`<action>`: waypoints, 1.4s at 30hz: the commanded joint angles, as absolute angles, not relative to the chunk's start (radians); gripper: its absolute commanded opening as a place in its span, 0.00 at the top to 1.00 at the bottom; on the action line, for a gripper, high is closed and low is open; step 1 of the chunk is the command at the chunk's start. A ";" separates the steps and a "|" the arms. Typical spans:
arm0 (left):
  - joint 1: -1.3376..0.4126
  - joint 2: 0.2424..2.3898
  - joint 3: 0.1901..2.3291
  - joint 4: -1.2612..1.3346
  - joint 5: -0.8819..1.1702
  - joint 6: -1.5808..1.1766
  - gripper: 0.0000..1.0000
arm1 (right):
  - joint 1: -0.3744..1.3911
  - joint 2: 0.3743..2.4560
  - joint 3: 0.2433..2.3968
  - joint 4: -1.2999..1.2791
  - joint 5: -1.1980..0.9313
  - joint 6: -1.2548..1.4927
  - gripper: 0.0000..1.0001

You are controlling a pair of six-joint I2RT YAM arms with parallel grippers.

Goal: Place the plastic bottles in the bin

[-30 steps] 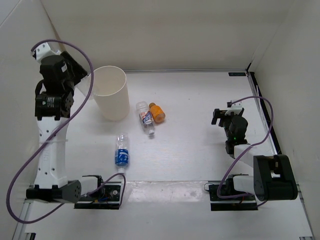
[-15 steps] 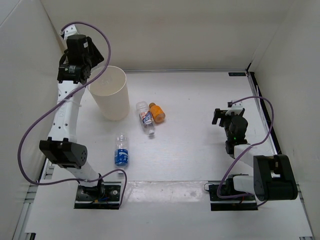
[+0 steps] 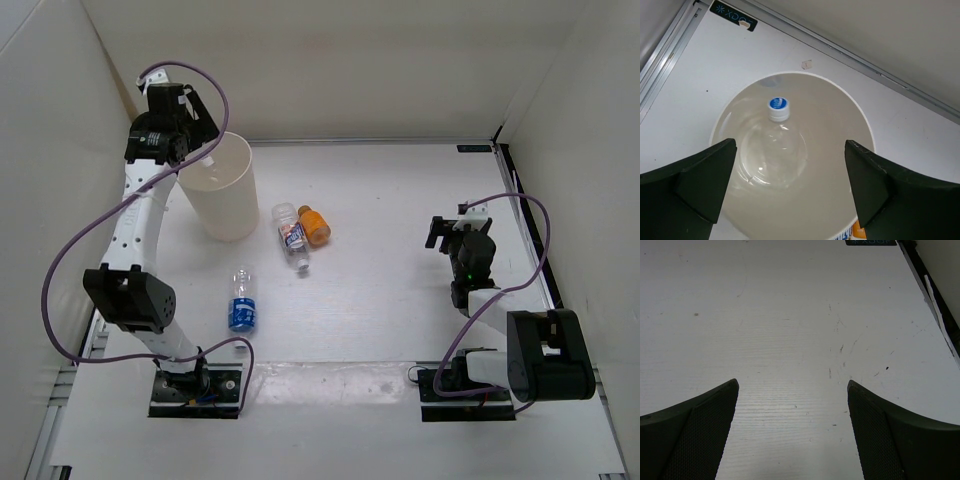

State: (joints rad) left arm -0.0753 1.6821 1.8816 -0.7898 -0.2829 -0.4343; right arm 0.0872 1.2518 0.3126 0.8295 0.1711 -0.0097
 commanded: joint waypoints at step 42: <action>-0.755 0.824 0.790 -0.885 -0.565 -0.928 0.00 | 0.103 1.238 0.328 0.882 0.158 -0.035 0.10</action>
State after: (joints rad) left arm -0.7444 0.8913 0.8577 -0.8703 -0.5461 -0.7582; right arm 0.0952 1.2518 0.3126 0.8333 0.1509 -0.0181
